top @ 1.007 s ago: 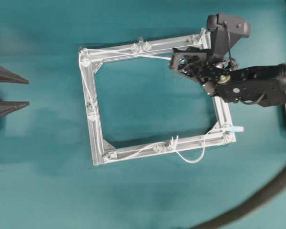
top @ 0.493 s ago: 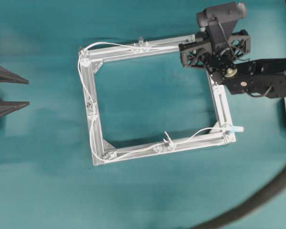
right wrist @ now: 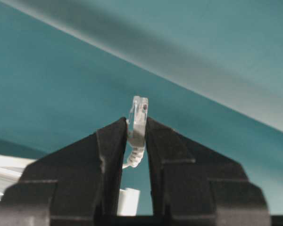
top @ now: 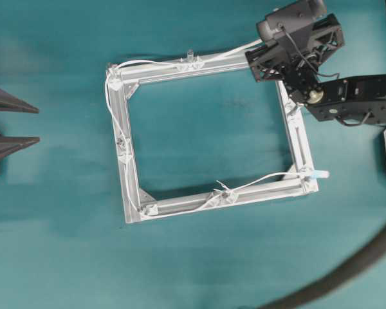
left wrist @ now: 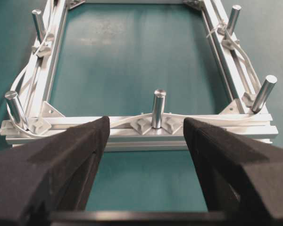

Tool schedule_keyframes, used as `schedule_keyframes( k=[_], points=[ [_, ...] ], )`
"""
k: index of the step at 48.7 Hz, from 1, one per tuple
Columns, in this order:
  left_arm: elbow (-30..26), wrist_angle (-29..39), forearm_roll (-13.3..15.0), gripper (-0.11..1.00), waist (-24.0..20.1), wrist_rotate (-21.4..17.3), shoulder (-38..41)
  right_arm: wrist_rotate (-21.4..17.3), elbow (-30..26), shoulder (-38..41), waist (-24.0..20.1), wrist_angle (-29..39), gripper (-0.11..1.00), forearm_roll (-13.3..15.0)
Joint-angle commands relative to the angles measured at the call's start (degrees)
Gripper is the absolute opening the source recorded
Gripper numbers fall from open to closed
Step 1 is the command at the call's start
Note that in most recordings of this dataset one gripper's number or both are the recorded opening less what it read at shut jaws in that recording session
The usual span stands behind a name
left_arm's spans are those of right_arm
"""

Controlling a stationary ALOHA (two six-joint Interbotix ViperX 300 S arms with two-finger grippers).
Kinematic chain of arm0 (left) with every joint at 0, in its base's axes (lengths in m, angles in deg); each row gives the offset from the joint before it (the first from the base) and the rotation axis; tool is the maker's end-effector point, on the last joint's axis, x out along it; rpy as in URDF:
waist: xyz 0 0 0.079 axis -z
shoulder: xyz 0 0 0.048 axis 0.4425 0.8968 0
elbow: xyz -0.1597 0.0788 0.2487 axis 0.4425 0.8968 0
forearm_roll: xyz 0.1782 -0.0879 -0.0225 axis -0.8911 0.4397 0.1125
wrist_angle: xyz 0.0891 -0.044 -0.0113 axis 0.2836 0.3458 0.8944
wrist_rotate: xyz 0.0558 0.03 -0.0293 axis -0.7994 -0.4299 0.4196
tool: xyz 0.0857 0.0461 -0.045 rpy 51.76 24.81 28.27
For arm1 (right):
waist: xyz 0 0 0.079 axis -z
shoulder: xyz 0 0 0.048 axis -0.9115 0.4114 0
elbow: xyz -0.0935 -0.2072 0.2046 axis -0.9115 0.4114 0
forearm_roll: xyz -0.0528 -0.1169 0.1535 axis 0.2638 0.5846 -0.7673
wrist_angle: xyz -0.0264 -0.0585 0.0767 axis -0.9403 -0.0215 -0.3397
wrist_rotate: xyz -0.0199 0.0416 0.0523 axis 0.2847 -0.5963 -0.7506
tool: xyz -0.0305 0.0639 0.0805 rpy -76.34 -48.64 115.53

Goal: Move the cable alternately left and right between 8 pins so it hooks onto each one.
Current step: 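Bring the cable around the top-right corner and down the right rail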

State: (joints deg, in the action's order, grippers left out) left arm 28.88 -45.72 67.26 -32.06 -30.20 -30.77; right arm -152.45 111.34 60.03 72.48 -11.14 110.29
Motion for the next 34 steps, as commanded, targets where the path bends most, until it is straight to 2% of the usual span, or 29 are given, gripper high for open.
schedule_keyframes(
  k=[1, 16, 26, 34],
  points=[
    [-0.6, -0.4, -0.1, 0.74, 0.2, -0.4, 0.5, 0.1, 0.6, -2.0, 0.6, 0.4, 0.15, 1.9],
    [-0.6, -0.4, -0.1, 0.74, 0.2, -0.4, 0.5, -0.2, 4.7, -5.0, 1.8, -1.1, 0.15, 8.4],
    [-0.6, -0.4, -0.1, 0.74, 0.2, -0.4, 0.5, -1.4, 7.5, -6.0, 6.9, -11.0, 0.15, 12.9],
    [-0.6, -0.4, -0.1, 0.74, 0.2, -0.4, 0.5, -3.9, 8.0, -6.0, 11.3, -18.1, 0.15, 17.0]
  ],
)
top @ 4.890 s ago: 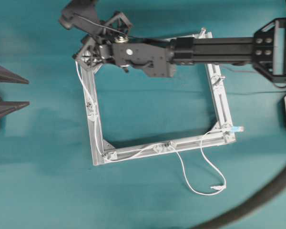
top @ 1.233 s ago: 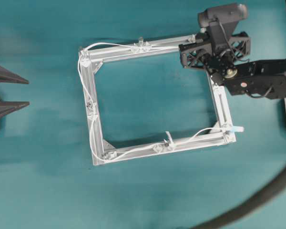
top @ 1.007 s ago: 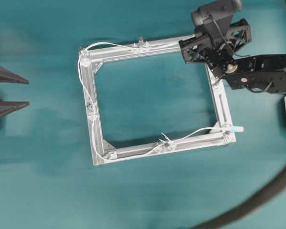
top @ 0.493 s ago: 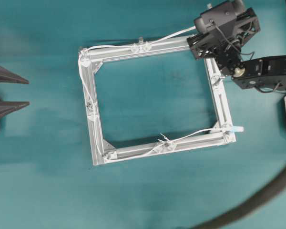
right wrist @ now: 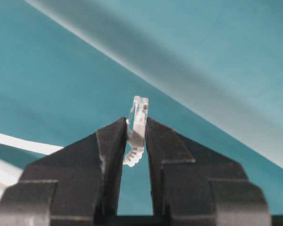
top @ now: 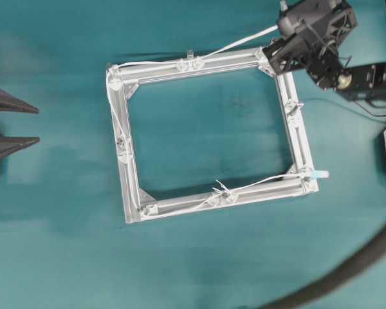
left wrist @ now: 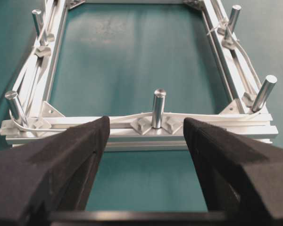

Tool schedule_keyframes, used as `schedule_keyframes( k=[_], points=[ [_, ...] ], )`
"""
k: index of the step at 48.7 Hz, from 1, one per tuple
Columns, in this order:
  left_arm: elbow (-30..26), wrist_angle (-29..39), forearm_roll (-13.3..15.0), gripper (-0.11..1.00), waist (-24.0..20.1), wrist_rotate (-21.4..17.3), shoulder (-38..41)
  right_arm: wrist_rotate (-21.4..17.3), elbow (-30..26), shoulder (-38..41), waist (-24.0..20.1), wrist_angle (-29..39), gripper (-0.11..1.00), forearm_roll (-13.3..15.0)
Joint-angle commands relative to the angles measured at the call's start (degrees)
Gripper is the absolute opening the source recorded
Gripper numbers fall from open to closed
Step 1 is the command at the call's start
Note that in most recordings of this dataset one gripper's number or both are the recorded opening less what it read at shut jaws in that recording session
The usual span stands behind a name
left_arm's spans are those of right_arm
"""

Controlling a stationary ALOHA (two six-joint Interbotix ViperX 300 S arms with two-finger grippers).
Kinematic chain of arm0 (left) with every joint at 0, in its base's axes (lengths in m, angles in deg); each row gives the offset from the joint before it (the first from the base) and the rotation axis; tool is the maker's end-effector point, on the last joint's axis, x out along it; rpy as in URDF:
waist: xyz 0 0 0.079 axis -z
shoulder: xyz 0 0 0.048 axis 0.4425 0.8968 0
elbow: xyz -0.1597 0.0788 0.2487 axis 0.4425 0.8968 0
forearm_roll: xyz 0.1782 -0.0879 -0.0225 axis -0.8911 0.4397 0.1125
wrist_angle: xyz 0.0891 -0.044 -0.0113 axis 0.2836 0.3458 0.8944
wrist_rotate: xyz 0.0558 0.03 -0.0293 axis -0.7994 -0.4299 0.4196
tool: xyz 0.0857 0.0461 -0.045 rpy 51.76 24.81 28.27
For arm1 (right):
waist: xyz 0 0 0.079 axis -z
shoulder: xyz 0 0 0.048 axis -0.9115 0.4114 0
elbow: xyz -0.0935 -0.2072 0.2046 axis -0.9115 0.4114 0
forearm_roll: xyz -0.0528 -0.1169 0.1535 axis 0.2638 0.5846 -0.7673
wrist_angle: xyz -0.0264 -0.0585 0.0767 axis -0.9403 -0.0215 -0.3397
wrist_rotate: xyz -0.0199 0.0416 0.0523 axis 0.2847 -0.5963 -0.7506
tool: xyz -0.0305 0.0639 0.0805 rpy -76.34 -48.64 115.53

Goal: Move the cable alternately left and right between 8 pins so it hooks onto each one.
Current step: 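Bring the cable around the top-right corner and down the right rail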

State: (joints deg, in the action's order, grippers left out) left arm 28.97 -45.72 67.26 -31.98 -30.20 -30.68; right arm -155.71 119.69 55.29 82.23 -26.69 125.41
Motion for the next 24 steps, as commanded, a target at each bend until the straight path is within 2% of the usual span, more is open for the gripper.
schedule_keyframes(
  k=[1, 12, 24],
  points=[
    [-0.6, -0.4, -0.1, 0.74, 0.1, -0.4, 0.4, -0.8, -0.4, -1.3, 1.8, -3.2, 0.15, 2.1],
    [-0.6, -0.4, -0.1, 0.74, 0.1, -0.4, 0.4, -2.5, 2.0, -1.2, 2.6, -7.6, 0.15, 2.1],
    [-0.6, -0.4, -0.1, 0.74, 0.1, -0.4, 0.4, -9.1, 4.7, -3.3, 2.6, -11.9, 0.15, 1.8]
  ],
)
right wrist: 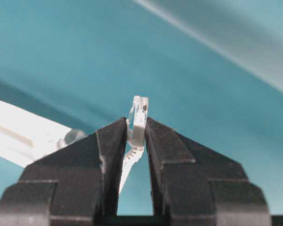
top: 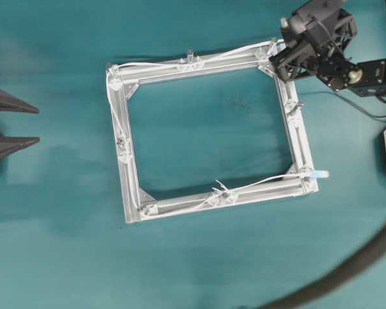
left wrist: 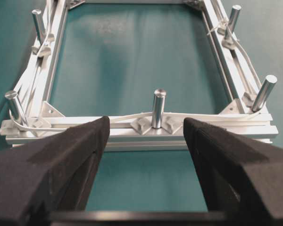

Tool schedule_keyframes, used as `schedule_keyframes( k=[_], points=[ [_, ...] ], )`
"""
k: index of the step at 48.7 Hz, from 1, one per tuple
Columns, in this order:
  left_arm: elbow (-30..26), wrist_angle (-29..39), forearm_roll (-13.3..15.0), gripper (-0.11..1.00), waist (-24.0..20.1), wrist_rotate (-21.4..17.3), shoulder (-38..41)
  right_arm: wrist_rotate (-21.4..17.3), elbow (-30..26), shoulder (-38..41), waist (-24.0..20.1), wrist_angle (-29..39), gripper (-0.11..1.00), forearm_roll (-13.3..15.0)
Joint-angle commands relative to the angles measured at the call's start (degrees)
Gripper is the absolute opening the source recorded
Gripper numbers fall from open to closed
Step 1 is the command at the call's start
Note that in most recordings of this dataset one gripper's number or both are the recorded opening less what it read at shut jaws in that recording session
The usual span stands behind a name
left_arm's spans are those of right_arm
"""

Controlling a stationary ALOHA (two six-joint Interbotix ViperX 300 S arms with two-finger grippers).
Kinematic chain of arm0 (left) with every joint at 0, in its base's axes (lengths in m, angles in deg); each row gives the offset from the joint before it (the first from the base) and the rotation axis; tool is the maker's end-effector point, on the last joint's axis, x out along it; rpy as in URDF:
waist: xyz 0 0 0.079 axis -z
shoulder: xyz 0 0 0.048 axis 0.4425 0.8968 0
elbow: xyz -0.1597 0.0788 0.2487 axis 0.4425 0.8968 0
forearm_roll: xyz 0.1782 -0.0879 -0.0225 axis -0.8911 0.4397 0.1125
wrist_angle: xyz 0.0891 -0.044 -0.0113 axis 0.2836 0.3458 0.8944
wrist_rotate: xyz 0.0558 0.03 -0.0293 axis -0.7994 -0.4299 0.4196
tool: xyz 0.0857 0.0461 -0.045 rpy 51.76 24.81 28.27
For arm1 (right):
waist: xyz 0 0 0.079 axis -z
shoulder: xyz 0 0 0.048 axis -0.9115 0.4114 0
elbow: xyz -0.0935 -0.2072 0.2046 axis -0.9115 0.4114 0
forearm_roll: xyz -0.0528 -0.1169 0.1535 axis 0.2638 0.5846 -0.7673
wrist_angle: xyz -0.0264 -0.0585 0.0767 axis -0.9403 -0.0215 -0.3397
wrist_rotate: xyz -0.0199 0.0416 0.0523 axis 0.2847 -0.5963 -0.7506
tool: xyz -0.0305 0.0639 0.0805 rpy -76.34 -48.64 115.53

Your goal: Move the cable alternately left and right between 8 pins so it hooks onto each one.

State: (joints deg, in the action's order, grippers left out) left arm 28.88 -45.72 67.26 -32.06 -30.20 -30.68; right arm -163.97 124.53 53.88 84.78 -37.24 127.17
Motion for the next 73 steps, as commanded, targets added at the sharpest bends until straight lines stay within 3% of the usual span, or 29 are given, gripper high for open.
schedule_keyframes(
  k=[1, 6, 11, 26, 31, 51, 73],
  points=[
    [-0.6, -0.4, -0.1, 0.74, 0.2, -0.4, 0.4, -1.1, 0.1, -2.2, 0.1, -1.9, 0.15, 0.1],
    [-0.6, -0.4, -0.1, 0.74, 0.2, -0.4, 0.4, -2.4, 0.4, -3.6, 0.1, -5.4, 0.15, -0.6],
    [-0.6, -0.4, -0.1, 0.74, 0.2, -0.4, 0.4, -2.8, 0.4, -4.5, 0.1, -7.3, 0.15, -3.5],
    [-0.5, -0.4, -0.1, 0.74, 0.2, -0.4, 0.4, -2.8, 0.5, -6.3, 0.1, -8.8, 0.15, -20.7],
    [-0.6, -0.4, -0.1, 0.74, 0.2, -0.4, 0.4, -2.7, 0.7, -6.7, 0.1, -10.8, 0.15, -23.8],
    [-0.5, -0.4, -0.1, 0.74, 0.2, -0.4, 0.4, -2.5, 2.7, -6.7, 0.1, -18.5, 0.15, -23.9],
    [-0.5, -0.4, -0.1, 0.74, 0.2, -0.4, 0.4, 1.2, 2.8, -6.7, 0.1, -23.0, 0.15, -24.4]
  ],
)
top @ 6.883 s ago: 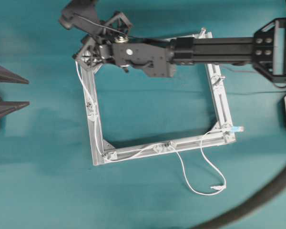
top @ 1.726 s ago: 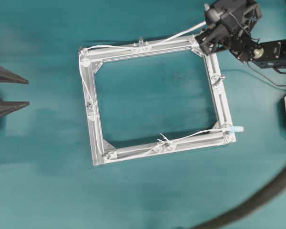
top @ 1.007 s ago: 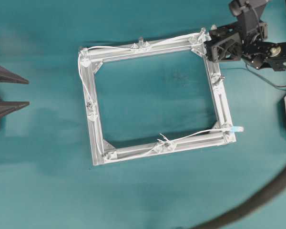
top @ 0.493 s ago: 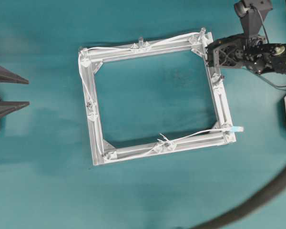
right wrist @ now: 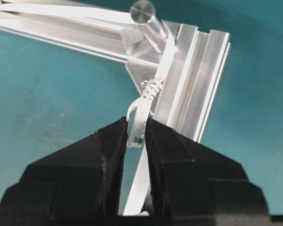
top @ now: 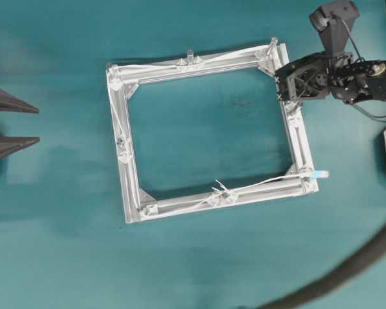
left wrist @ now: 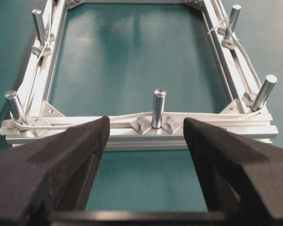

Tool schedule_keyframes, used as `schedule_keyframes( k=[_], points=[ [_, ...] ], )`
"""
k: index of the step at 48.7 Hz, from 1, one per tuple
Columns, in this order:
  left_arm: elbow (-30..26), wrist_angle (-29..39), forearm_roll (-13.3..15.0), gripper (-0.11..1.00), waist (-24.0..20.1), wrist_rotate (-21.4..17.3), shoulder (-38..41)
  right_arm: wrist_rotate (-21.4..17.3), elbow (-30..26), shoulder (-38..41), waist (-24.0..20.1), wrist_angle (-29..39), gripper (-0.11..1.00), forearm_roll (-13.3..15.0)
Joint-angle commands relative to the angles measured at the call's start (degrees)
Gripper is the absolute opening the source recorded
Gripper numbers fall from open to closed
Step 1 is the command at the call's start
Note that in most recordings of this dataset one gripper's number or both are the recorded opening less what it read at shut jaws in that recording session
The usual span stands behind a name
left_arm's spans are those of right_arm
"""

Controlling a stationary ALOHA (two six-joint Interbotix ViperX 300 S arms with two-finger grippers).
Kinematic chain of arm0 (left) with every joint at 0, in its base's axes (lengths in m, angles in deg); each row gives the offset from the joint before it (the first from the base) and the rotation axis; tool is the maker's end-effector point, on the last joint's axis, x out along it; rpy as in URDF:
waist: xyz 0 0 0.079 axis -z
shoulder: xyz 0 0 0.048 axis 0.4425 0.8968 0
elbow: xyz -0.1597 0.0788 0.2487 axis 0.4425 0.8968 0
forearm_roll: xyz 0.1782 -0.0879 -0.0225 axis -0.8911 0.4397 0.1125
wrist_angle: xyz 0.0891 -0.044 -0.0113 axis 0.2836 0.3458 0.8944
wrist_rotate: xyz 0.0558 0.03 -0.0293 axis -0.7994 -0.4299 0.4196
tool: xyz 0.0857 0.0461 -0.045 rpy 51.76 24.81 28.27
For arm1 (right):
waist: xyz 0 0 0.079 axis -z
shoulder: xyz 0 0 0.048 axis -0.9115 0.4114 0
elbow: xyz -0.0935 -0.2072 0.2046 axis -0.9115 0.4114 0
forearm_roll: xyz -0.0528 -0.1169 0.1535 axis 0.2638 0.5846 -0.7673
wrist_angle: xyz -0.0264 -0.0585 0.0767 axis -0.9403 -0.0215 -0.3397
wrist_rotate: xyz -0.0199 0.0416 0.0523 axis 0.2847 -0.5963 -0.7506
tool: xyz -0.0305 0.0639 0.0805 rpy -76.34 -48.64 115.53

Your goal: Move the cable alternately left and right between 8 pins so it hooks onto each one.

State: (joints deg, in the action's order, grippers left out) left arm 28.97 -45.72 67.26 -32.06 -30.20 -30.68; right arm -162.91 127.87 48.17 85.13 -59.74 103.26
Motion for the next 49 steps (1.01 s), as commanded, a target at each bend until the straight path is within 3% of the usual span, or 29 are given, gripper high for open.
schedule_keyframes(
  k=[1, 10, 23, 42, 44, 49],
  points=[
    [-0.7, -0.4, -0.1, 0.74, 0.2, -0.4, 0.4, 0.2, -0.5, -1.0, -0.3, -0.4, 0.15, -0.6],
    [-0.6, -0.4, -0.1, 0.74, 0.2, -0.4, 0.4, 0.2, 0.3, -0.7, -0.3, 1.1, 0.15, -1.5],
    [-0.7, -0.4, -0.1, 0.74, 0.2, -0.4, 0.4, 0.5, 2.0, -0.7, -0.3, -2.2, 0.14, -1.8],
    [-0.7, -0.4, -0.1, 0.74, 0.2, -0.4, 0.4, 2.2, 0.5, -0.7, -0.3, 0.1, 0.14, -2.2],
    [-0.7, -0.4, -0.1, 0.74, 0.2, -0.4, 0.4, 2.3, 0.6, -0.7, -0.3, 0.6, 0.19, -2.5],
    [-0.6, -0.4, -0.1, 0.74, 0.2, -0.4, 0.4, 2.2, 0.8, -0.7, -0.3, 1.0, 0.43, -3.4]
  ],
)
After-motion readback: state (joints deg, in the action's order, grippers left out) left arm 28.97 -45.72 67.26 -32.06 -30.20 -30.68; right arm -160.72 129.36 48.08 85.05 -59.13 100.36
